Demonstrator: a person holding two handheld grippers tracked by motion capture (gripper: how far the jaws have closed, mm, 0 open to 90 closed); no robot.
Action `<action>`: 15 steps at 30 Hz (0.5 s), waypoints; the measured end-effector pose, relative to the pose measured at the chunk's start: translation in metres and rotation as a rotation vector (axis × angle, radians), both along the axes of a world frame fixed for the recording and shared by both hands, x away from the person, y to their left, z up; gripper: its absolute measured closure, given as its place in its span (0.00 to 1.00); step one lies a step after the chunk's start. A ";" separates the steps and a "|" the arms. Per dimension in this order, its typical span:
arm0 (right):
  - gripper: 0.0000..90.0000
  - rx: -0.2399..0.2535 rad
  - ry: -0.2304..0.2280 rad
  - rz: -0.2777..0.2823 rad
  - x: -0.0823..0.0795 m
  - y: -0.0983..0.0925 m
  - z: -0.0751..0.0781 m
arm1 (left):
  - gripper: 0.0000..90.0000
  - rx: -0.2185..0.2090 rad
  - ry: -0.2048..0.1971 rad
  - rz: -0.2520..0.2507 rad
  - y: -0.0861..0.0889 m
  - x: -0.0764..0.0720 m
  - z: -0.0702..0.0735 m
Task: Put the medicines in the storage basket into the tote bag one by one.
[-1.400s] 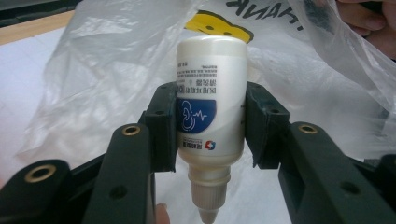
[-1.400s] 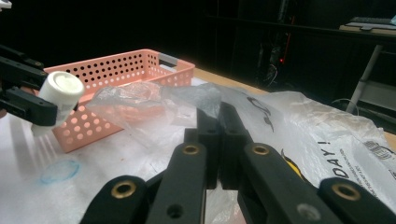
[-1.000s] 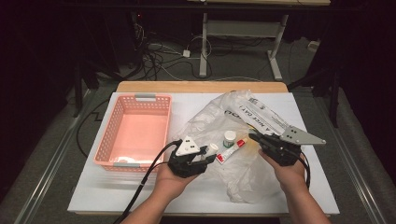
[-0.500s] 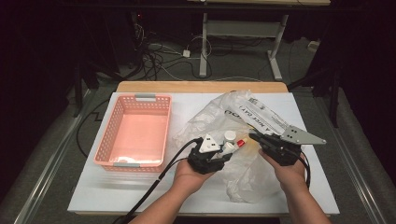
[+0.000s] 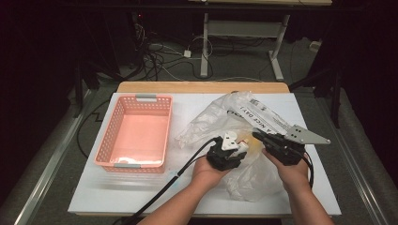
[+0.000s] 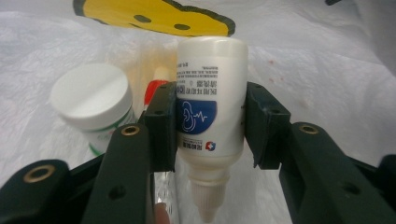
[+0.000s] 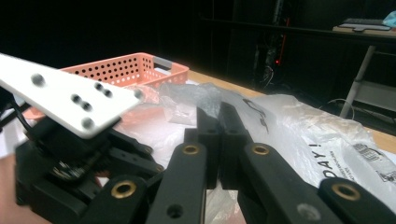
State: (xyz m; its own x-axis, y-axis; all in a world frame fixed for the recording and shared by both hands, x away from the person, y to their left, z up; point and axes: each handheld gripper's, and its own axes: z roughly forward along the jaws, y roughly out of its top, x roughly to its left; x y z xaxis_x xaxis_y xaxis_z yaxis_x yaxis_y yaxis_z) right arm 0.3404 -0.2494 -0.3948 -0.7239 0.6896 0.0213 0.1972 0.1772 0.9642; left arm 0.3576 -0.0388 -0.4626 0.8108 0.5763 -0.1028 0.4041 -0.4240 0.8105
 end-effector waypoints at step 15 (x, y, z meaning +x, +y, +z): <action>1.00 0.015 0.014 -0.008 0.001 -0.005 -0.003 | 0.64 0.031 0.008 0.062 -0.029 0.016 -0.019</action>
